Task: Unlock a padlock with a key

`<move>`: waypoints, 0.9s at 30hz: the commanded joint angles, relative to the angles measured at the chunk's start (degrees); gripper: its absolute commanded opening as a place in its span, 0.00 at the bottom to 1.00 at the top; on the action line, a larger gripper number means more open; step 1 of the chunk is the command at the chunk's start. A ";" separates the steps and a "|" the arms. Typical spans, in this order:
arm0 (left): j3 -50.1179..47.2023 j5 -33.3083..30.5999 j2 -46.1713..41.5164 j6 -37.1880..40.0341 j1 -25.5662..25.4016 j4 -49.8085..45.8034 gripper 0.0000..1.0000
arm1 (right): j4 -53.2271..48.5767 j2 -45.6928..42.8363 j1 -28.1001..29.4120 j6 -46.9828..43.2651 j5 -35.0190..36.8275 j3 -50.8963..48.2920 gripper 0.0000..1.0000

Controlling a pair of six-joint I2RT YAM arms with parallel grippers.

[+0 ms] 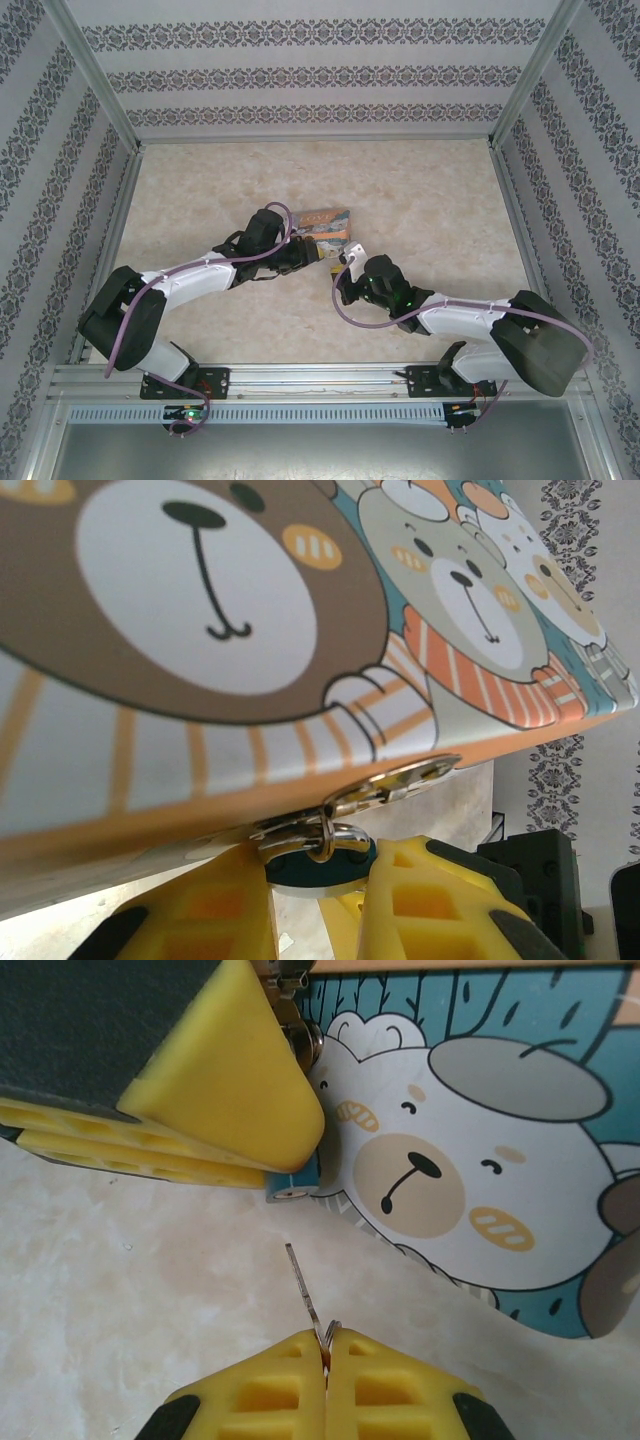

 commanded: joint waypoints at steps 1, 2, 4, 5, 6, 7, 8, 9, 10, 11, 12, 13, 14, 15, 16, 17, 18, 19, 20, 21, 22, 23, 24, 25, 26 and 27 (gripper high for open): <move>1.50 1.35 0.41 -0.50 -0.63 4.55 0.18 | 2.58 0.45 0.49 0.95 0.70 1.22 0.00; 1.52 1.35 0.44 -0.45 -0.61 4.55 0.18 | 2.89 0.45 0.51 1.06 0.79 1.18 0.00; 1.58 1.36 0.50 -0.41 -0.59 4.50 0.18 | 3.22 0.43 0.47 1.17 0.71 1.18 0.00; 1.52 1.31 0.54 -0.41 -0.59 4.47 0.18 | 3.36 0.45 0.41 1.23 0.62 1.18 0.00; 1.55 1.40 0.53 -0.41 -0.61 4.51 0.18 | 3.36 0.45 0.39 1.26 0.61 1.24 0.00; 1.61 1.48 0.55 -0.41 -0.59 4.55 0.18 | 3.43 0.45 0.39 1.30 0.61 1.26 0.00; 1.53 1.53 0.55 -0.41 -0.63 4.47 0.18 | 3.60 0.46 0.39 1.43 0.61 1.26 0.00; 1.60 1.68 0.48 -0.41 -0.63 4.47 0.18 | 3.62 0.45 0.31 1.52 0.61 1.26 0.00; 1.56 1.75 0.54 -0.41 -0.59 4.47 0.18 | 3.70 0.45 0.31 1.61 0.61 1.26 0.00; 1.53 1.75 0.54 -0.33 -0.60 4.40 0.18 | 3.71 0.53 0.30 1.68 0.61 1.35 0.00; 1.62 1.75 0.51 -0.32 -0.59 4.31 0.18 | 3.71 0.53 0.30 1.70 0.62 1.42 0.00; 1.61 1.75 0.50 -0.19 -0.65 4.31 0.18 | 3.76 0.66 0.23 1.74 0.61 1.43 0.00; 1.55 1.76 0.55 -0.17 -0.59 4.29 0.18 | 3.86 0.62 0.21 1.79 0.61 1.44 0.00; 1.54 1.75 0.50 -0.15 -0.59 4.29 0.18 | 3.89 0.71 0.21 1.79 0.62 1.53 0.00; 1.60 1.76 0.53 -0.15 -0.59 4.30 0.18 | 3.89 0.76 0.26 1.79 0.70 1.58 0.00; 1.53 1.86 0.56 -0.15 -0.62 4.29 0.18 | 3.89 0.84 0.21 1.79 0.70 1.65 0.00; 1.60 1.90 0.64 -0.21 -0.59 4.29 0.18 | 3.89 0.97 0.22 1.79 0.83 1.78 0.00; 1.61 1.97 0.64 -0.15 -0.54 4.29 0.18 | 3.82 1.13 0.21 1.79 1.01 1.88 0.00; 1.53 1.97 0.64 -0.08 -0.58 4.29 0.18 | 3.87 1.20 0.17 1.79 1.20 1.88 0.00; 1.56 1.95 0.61 -0.08 -0.59 4.29 0.18 | 3.88 1.32 0.19 1.79 1.48 1.97 0.00; 1.60 1.99 0.64 -0.06 -0.59 4.29 0.18 | 3.89 1.45 0.10 1.87 1.65 1.96 0.00; 1.54 2.02 0.70 -0.06 -0.61 4.29 0.18 | 3.97 1.57 0.12 1.88 1.67 1.97 0.00; 1.61 2.08 0.71 -0.06 -0.59 4.36 0.18 | 3.91 1.73 0.12 1.87 1.71 2.01 0.00; 1.61 2.12 0.71 -0.06 -0.59 4.38 0.18 | 3.95 1.93 0.17 1.83 1.82 2.06 0.00; 1.53 2.10 0.72 -0.06 -0.60 4.38 0.18 | 4.05 2.11 0.15 1.89 1.80 2.15 0.00; 1.63 2.10 0.70 -0.06 -0.63 4.33 0.18 | 4.06 2.35 0.15 1.96 1.90 2.29 0.00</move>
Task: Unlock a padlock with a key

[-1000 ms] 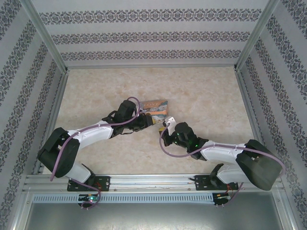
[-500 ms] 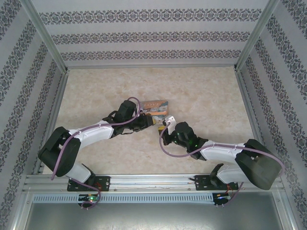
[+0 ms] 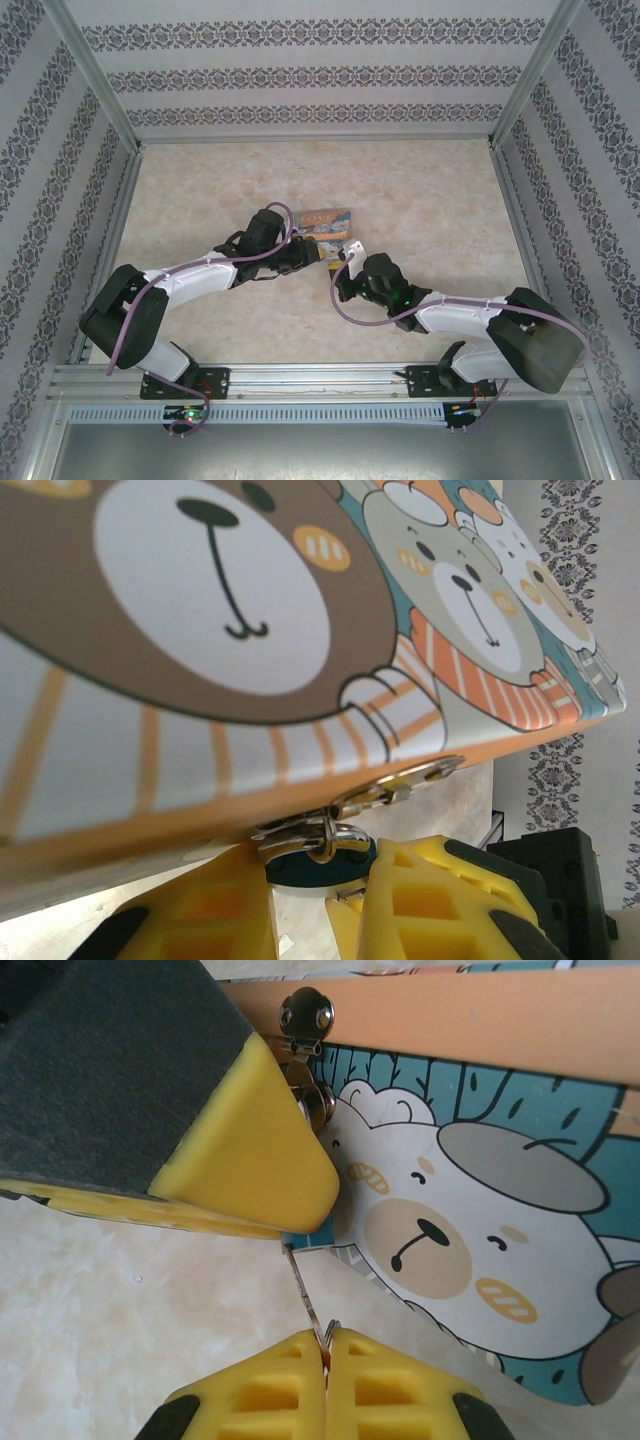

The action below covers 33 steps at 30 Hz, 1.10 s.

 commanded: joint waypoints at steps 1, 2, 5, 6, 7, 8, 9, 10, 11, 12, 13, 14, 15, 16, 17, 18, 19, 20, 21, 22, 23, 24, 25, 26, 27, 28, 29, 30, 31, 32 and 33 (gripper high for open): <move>1.62 1.73 0.09 -0.06 -0.59 3.56 0.18 | 1.63 1.06 0.20 0.50 1.74 1.57 0.00; 1.64 1.82 0.06 -0.08 -0.59 3.53 0.18 | 1.86 1.22 0.14 0.56 1.80 1.58 0.00; 1.78 1.83 0.16 -0.06 -0.59 3.53 0.18 | 1.75 1.59 0.08 0.48 1.91 1.90 0.00; 1.78 1.82 0.18 -0.06 -0.59 3.50 0.18 | 1.74 1.58 0.04 0.42 2.13 1.84 0.00; 1.81 1.84 0.12 -0.06 -0.59 3.47 0.18 | 1.66 1.45 -0.03 0.41 2.25 1.69 0.00; 1.82 1.78 0.15 -0.06 -0.59 3.44 0.18 | 1.62 1.32 -0.05 0.33 2.25 1.54 0.00; 1.81 1.68 0.02 -0.06 -0.59 3.44 0.18 | 1.51 1.06 -0.05 0.25 2.29 1.25 0.00; 1.73 1.51 0.03 -0.06 -0.59 3.44 0.18 | 1.25 0.67 -0.14 0.24 2.35 0.99 0.00; 1.70 1.40 0.01 -0.06 -0.59 3.36 0.18 | 1.01 0.34 -0.12 0.15 2.21 0.64 0.00; 1.77 1.38 0.05 -0.06 -0.59 3.35 0.18 | 0.75 -0.10 -0.14 0.15 2.20 0.27 0.00; 1.69 1.28 0.04 -0.04 -0.59 3.35 0.18 | 0.52 -0.60 -0.18 0.23 2.26 -0.20 0.00; 1.72 1.21 0.04 -0.06 -0.59 3.35 0.18 | 0.28 -0.94 -0.15 0.30 2.27 -0.67 0.00; 1.71 1.13 0.01 -0.06 -0.59 3.35 0.18 | -0.03 -1.34 -0.23 0.41 2.35 -1.13 0.00; 1.76 1.10 0.09 -0.06 -0.59 3.35 0.18 | -0.10 -1.62 -0.18 0.54 2.36 -1.60 0.00; 1.71 0.99 0.06 -0.06 -0.59 3.35 0.18 | -0.18 -1.76 -0.23 0.66 2.28 -1.67 0.00; 1.78 0.96 0.01 -0.06 -0.59 3.35 0.18 | -0.37 -1.81 -0.23 0.77 2.28 -1.68 0.00; 1.83 0.94 0.07 -0.06 -0.59 3.35 0.18 | -0.44 -1.81 -0.20 0.93 2.19 -1.68 0.00; 1.82 0.93 0.02 -0.06 -0.52 3.35 0.18 | -0.49 -1.72 -0.23 1.02 2.17 -1.68 0.00; 1.85 0.85 0.07 -0.06 -0.52 3.35 0.18 | -0.39 -1.65 -0.27 1.10 2.05 -1.68 0.00; 1.81 0.86 -0.07 -0.06 -0.50 3.27 0.18 | -0.36 -1.50 -0.23 1.11 1.92 -1.68 0.00; 1.82 0.90 -0.06 -0.14 -0.50 3.26 0.18 | -0.36 -1.24 -0.24 1.11 1.83 -1.67 0.00; 1.87 0.86 -0.02 -0.15 -0.50 3.26 0.18 | -0.36 -1.00 -0.21 1.11 1.74 -1.68 0.00; 1.83 1.00 -0.05 -0.16 -0.50 3.26 0.18 | -0.20 -0.67 -0.22 1.07 1.62 -1.68 0.00; 1.88 0.95 -0.16 -0.15 -0.50 3.26 0.18 | -0.11 -0.29 -0.23 1.04 1.50 -1.45 0.00; 1.83 0.97 -0.09 -0.15 -0.50 3.20 0.18 | 0.06 0.09 -0.18 1.03 1.40 -1.12 0.00; 1.89 0.99 -0.16 -0.15 -0.50 3.17 0.18 | 0.28 0.41 -0.23 1.03 1.27 -0.77 0.00; 1.87 0.94 -0.17 -0.15 -0.50 3.17 0.18 | 0.49 0.77 -0.23 1.03 1.21 -0.48 0.00; 1.82 0.94 -0.22 -0.15 -0.51 3.10 0.18 | 0.73 1.14 -0.23 1.03 1.21 -0.15 0.00; 1.79 0.90 -0.29 -0.15 -0.48 3.09 0.18 | 0.98 1.43 -0.21 0.96 1.12 0.11 0.00; 1.86 0.90 -0.31 -0.15 -0.50 3.09 0.18 | 1.13 1.74 -0.23 0.94 1.04 0.38 0.00; 1.79 0.77 -0.34 -0.21 -0.50 3.09 0.18 | 1.34 2.01 -0.21 0.90 0.88 0.64 0.00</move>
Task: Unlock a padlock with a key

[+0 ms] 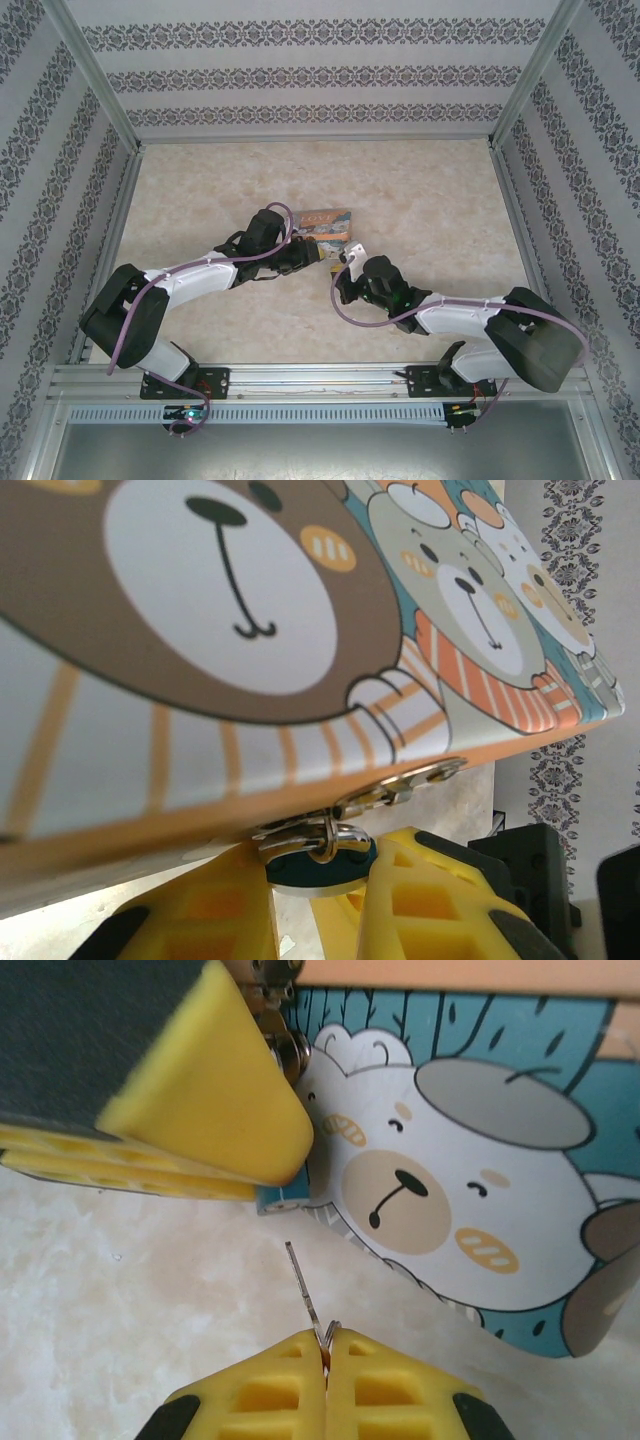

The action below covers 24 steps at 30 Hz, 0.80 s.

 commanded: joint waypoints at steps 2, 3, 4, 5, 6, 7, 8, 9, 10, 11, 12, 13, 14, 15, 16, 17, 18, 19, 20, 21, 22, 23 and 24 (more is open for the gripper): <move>1.76 0.76 -0.60 -0.24 -0.50 3.05 0.18 | 2.05 1.17 -0.18 0.59 -0.41 2.14 0.00; 1.72 0.77 -0.67 -0.24 -0.50 3.11 0.18 | 2.22 1.30 -0.27 0.59 -0.50 2.29 0.00; 1.68 0.76 -0.71 -0.24 -0.50 3.04 0.18 | 2.35 1.29 -0.26 0.58 -0.59 2.42 0.00; 1.64 0.70 -0.71 -0.24 -0.50 3.05 0.18 | 2.36 1.17 -0.26 0.58 -0.59 2.51 0.00; 1.55 0.72 -0.74 -0.23 -0.50 3.04 0.18 | 2.37 0.99 -0.20 0.51 -0.59 2.47 0.00; 1.58 0.68 -0.77 -0.22 -0.50 3.04 0.18 | 2.36 0.74 -0.38 0.50 -0.59 2.50 0.00; 1.60 0.68 -0.77 -0.22 -0.50 3.04 0.18 | 2.28 0.62 -0.36 0.45 -0.59 2.45 0.00; 1.49 0.68 -0.72 -0.27 -0.50 3.04 0.18 | 2.27 0.39 -0.32 0.41 -0.50 2.32 0.00; 1.53 0.68 -0.75 -0.29 -0.50 3.04 0.18 | 2.27 0.17 -0.42 0.41 -0.50 2.18 0.00; 1.50 0.63 -0.77 -0.32 -0.50 3.04 0.18 | 2.27 0.00 -0.42 0.41 -0.50 2.00 0.00; 1.50 0.65 -0.75 -0.32 -0.50 3.04 0.18 | 2.27 -0.23 -0.49 0.49 -0.41 1.94 0.00; 1.57 0.67 -0.75 -0.32 -0.52 3.04 0.18 | 2.27 -0.47 -0.54 0.57 -0.41 1.82 0.00; 1.53 0.68 -0.76 -0.33 -0.50 3.04 0.18 | 2.27 -0.60 -0.49 0.67 -0.34 1.74 0.00; 1.59 0.68 -0.73 -0.26 -0.50 3.00 0.18 | 2.21 -0.84 -0.54 0.68 -0.28 1.68 0.00; 1.58 0.68 -0.76 -0.24 -0.50 2.95 0.18 | 2.23 -1.09 -0.53 0.66 -0.32 1.64 0.00; 1.59 0.67 -0.67 -0.24 -0.50 2.95 0.18 | 2.26 -1.33 -0.50 0.61 -0.32 1.55 0.00; 1.60 0.68 -0.67 -0.24 -0.50 2.95 0.18 | 2.12 -1.60 -0.53 0.59 -0.16 1.47 0.00; 1.61 0.69 -0.61 -0.26 -0.50 3.03 0.18 | 2.03 -1.73 -0.60 0.50 -0.07 1.46 0.00; 1.61 0.78 -0.59 -0.28 -0.50 3.04 0.18 | 2.01 -1.75 -0.64 0.40 0.02 1.46 0.00; 1.63 0.76 -0.46 -0.32 -0.50 3.04 0.18 | 2.01 -1.69 -0.67 0.41 0.09 1.46 0.00; 1.62 0.85 -0.48 -0.32 -0.50 3.04 0.18 | 2.01 -1.64 -0.69 0.41 0.18 1.55 0.00; 1.73 0.99 -0.54 -0.32 -0.50 3.04 0.18 | 2.01 -1.44 -0.71 0.41 0.29 1.63 0.00; 1.76 0.94 -0.48 -0.33 -0.50 3.04 0.18 | 2.09 -1.26 -0.71 0.41 0.23 1.80 0.00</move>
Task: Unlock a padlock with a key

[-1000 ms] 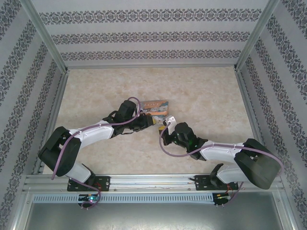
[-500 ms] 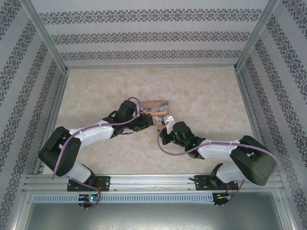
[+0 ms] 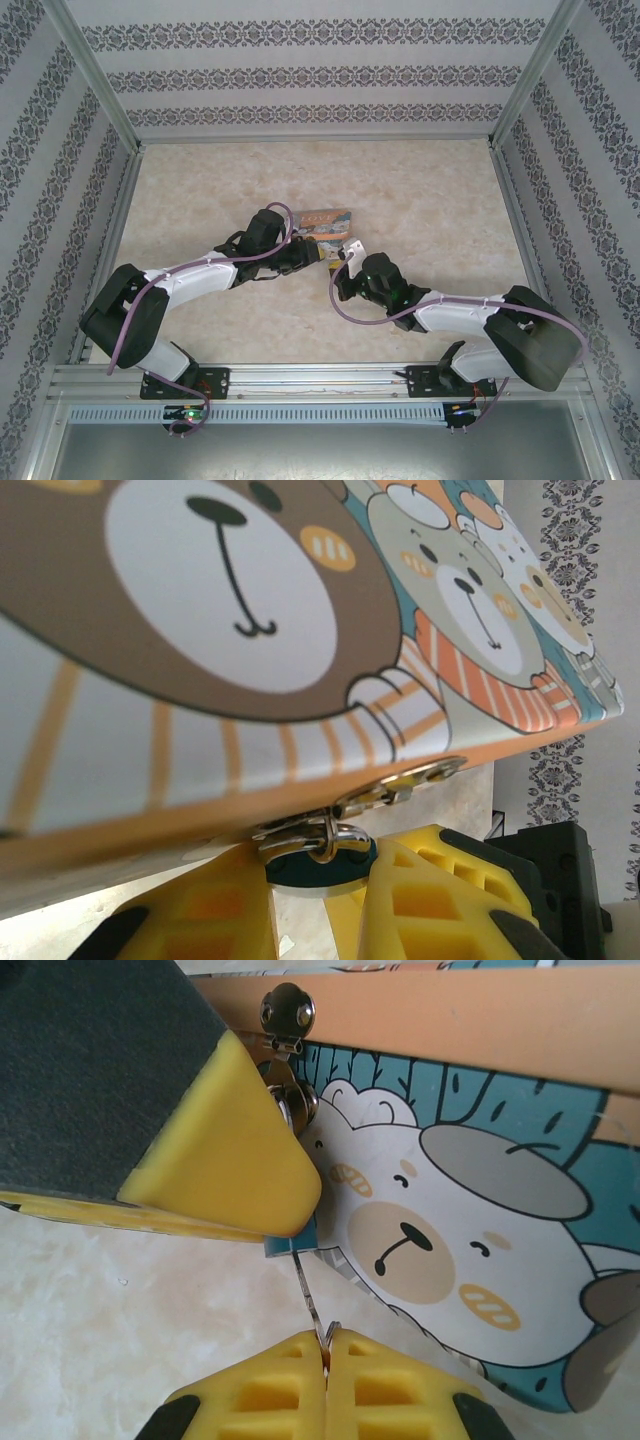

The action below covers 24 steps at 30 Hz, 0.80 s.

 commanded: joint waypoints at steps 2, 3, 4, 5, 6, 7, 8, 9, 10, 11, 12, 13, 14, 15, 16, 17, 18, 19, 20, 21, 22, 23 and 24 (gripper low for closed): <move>1.72 0.96 -0.62 -0.36 -0.50 3.00 0.18 | 1.51 -0.22 -0.57 0.28 0.22 0.97 0.00; 1.76 1.00 -0.69 -0.39 -0.50 3.00 0.18 | 1.48 0.12 -0.58 0.17 0.21 1.18 0.00; 1.79 0.99 -0.66 -0.41 -0.50 3.00 0.18 | 1.53 0.45 -0.58 0.11 0.28 1.50 0.00; 1.79 0.95 -0.72 -0.41 -0.50 3.00 0.18 | 1.64 0.67 -0.58 0.06 0.36 1.75 0.00; 1.72 1.00 -0.64 -0.41 -0.50 3.00 0.18 | 1.97 0.97 -0.57 -0.02 0.42 1.92 0.00; 1.76 1.03 -0.68 -0.49 -0.50 3.00 0.18 | 2.20 1.24 -0.58 -0.03 0.53 2.15 0.00; 1.73 1.03 -0.63 -0.50 -0.50 3.08 0.18 | 2.34 1.50 -0.58 -0.11 0.49 2.42 0.00; 1.78 1.03 -0.64 -0.58 -0.50 3.09 0.18 | 2.55 1.73 -0.58 -0.20 0.40 2.70 0.00; 1.78 1.03 -0.67 -0.65 -0.54 3.19 0.18 | 2.65 2.02 -0.58 -0.29 0.46 3.02 0.00; 1.78 1.03 -0.66 -0.74 -0.50 3.33 0.18 | 2.73 2.34 -0.54 -0.38 0.47 3.34 0.00; 1.71 1.10 -0.71 -0.81 -0.50 3.34 0.18 | 2.82 2.52 -0.58 -0.46 0.52 3.50 0.00; 1.75 1.11 -0.69 -0.92 -0.50 3.42 0.18 | 2.93 2.86 -0.58 -0.51 0.71 3.78 0.00; 1.71 1.12 -0.64 -1.05 -0.50 3.44 0.18 | 3.12 3.02 -0.58 -0.60 0.98 3.84 0.00; 1.73 1.15 -0.64 -0.98 -0.50 3.46 0.18 | 3.40 3.34 -0.56 -0.71 1.11 3.88 0.00; 1.76 1.13 -0.67 -1.03 -0.50 3.44 0.18 | 3.60 3.60 -0.58 -0.81 1.51 3.93 0.00; 1.79 1.13 -0.66 -1.03 -0.50 3.44 0.18 | 3.82 3.74 -0.56 -0.82 1.76 3.98 0.00; 1.71 1.20 -0.64 -1.03 -0.50 3.44 0.18 | 4.17 3.78 -0.50 -0.90 1.85 3.91 0.00; 1.65 1.16 -0.71 -1.02 -0.54 3.44 0.18 | 4.53 3.90 -0.63 -0.99 1.86 3.99 0.00; 1.62 1.11 -0.66 -1.10 -0.50 3.44 0.18 | 4.77 4.05 -0.67 -0.98 1.78 3.98 0.00; 1.64 1.16 -0.59 -1.11 -0.51 3.52 0.18 | 5.22 4.13 -0.66 -0.99 1.50 3.98 0.00; 1.67 1.25 -0.56 -1.11 -0.52 3.53 0.18 | 5.77 4.17 -0.75 -0.83 1.17 3.97 0.00; 1.66 1.19 -0.56 -1.11 -0.50 3.53 0.18 | 6.40 4.26 -0.76 -0.52 0.84 3.97 0.00; 1.62 1.25 -0.62 -1.18 -0.48 3.53 0.18 | 7.31 4.34 -0.87 -0.32 0.22 3.81 0.00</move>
